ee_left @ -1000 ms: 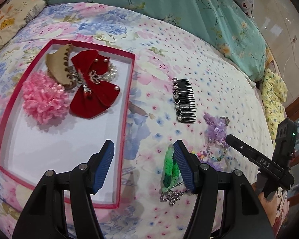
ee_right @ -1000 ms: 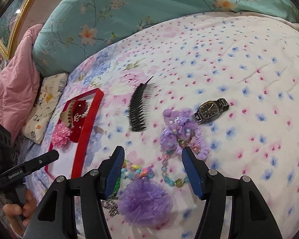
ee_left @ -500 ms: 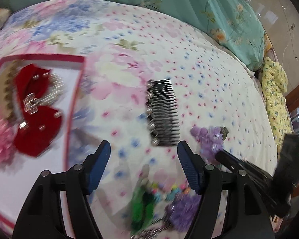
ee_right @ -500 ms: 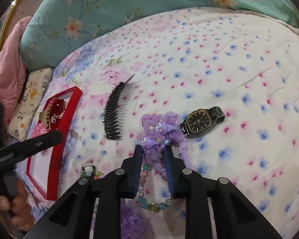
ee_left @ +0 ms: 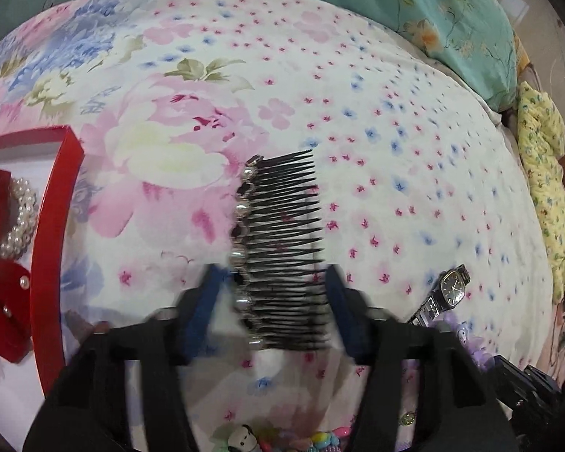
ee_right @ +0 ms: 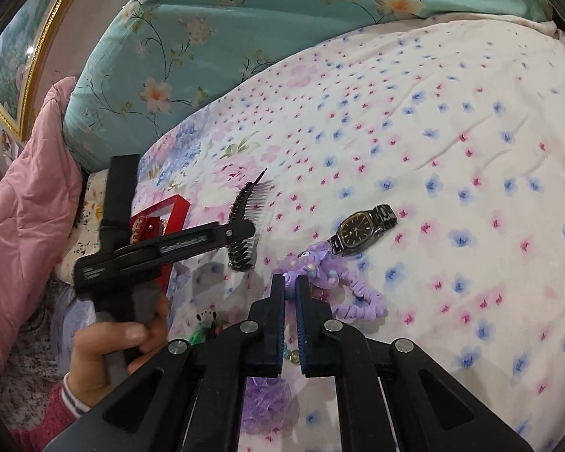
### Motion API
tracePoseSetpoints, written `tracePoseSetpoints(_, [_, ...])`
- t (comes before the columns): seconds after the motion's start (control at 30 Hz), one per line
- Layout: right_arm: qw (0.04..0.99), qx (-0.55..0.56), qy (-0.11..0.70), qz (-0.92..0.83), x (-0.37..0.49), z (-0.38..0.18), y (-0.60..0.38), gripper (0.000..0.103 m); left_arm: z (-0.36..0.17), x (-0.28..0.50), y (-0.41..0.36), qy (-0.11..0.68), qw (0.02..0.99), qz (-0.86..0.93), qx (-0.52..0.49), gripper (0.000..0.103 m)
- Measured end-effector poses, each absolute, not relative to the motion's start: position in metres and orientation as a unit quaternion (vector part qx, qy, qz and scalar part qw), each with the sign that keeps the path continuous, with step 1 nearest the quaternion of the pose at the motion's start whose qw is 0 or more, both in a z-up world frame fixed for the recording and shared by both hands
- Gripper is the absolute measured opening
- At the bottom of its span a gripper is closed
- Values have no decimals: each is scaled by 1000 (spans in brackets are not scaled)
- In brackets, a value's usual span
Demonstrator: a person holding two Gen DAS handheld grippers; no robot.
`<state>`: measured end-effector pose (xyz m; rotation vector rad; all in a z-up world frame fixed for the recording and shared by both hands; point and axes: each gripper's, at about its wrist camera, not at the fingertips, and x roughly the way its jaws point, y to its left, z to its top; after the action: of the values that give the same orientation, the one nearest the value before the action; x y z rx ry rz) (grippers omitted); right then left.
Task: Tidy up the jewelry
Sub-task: 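Grasp the black pearl comb with the left tool while the right tool grasps the purple scrunchie, then carry the comb and purple scrunchie over the box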
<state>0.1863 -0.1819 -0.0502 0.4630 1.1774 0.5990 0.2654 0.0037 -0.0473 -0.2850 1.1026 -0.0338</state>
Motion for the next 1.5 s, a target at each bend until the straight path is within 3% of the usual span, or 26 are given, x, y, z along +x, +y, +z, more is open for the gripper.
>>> tracePoseSetpoints(0.4, [771, 206, 529, 288, 183, -36, -175, 3, -21, 223, 14, 491, 858, -27, -145, 46])
tracePoseSetpoints(0.9, [769, 202, 514, 324, 172, -8, -144, 3, 26, 124, 84, 437, 881, 24, -181, 46])
tracePoseSetpoints(1.5, [740, 183, 505, 406, 164, 15, -37, 3, 27, 52, 163, 413, 879, 98, -218, 46])
